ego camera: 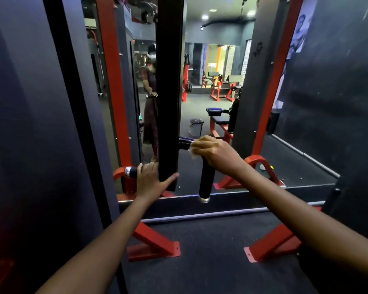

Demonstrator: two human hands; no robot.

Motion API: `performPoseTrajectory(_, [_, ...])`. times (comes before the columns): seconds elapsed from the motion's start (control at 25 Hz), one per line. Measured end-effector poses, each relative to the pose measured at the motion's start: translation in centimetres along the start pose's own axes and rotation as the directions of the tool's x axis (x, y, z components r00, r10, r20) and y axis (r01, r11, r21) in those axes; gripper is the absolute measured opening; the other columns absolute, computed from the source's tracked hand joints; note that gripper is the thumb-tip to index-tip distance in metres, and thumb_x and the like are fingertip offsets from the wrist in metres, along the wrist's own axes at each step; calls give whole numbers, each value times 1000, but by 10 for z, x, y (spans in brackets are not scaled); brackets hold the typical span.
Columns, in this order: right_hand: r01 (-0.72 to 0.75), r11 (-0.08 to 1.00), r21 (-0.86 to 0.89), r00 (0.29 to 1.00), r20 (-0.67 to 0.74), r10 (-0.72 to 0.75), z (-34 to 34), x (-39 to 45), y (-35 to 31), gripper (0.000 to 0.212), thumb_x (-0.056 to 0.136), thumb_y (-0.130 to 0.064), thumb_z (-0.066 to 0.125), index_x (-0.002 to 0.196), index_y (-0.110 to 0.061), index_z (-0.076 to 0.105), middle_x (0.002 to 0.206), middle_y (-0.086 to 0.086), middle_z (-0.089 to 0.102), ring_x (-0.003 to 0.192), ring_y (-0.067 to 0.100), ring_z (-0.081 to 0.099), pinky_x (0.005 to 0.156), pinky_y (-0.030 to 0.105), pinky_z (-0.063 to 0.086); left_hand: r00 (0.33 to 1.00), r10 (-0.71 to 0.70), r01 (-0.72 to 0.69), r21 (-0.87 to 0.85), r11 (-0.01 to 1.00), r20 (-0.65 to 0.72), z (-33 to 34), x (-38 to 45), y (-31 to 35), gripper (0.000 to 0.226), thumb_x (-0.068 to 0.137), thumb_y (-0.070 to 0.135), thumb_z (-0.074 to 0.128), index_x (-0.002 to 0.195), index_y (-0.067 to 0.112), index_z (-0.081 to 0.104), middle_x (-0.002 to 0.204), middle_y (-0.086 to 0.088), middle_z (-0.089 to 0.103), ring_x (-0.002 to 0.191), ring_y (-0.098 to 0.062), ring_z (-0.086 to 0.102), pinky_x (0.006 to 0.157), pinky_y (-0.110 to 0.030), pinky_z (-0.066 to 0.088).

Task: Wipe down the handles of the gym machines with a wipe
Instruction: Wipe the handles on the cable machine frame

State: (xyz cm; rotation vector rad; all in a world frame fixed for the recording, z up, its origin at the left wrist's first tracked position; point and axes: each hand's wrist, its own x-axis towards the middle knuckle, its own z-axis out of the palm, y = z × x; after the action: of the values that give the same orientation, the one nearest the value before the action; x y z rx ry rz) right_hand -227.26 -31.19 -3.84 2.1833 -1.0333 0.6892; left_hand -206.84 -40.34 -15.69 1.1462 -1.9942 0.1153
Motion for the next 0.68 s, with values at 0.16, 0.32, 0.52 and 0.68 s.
performPoseTrajectory(0.16, [-36, 996, -83, 996, -90, 29, 2, 26, -9, 15, 78, 0, 63, 84, -7, 75, 91, 9, 72, 82, 25, 66, 69, 35, 56, 998, 13, -13, 10, 1000, -55, 15, -2, -5, 67, 77, 75, 40, 82, 11, 58, 74, -6, 58, 78, -29, 58, 91, -49, 42])
performPoseTrajectory(0.32, [-56, 993, -107, 995, -93, 46, 18, 36, -17, 17, 83, -1, 58, 85, -8, 74, 88, 11, 68, 79, 26, 63, 60, 36, 53, 997, 59, -57, 41, 998, -58, 19, -2, -12, 69, 81, 75, 34, 83, 10, 58, 78, -8, 58, 81, -30, 57, 91, -46, 37])
performPoseTrajectory(0.52, [-190, 980, -67, 980, -70, 185, -13, -15, -11, 13, 78, -3, 70, 88, -10, 75, 91, 10, 69, 78, 26, 64, 68, 34, 56, 991, 94, -93, 7, 996, -100, 19, -3, -13, 61, 80, 68, 44, 85, 9, 57, 78, -8, 57, 80, -29, 56, 90, -44, 36])
performPoseTrajectory(0.68, [-221, 971, -89, 974, -67, 216, -6, 25, -19, 14, 74, -5, 74, 87, -9, 76, 89, 10, 70, 77, 27, 67, 61, 34, 56, 989, 106, -106, -1, 994, -101, 20, -4, -12, 63, 80, 68, 43, 88, 7, 58, 79, -9, 57, 81, -30, 56, 90, -44, 34])
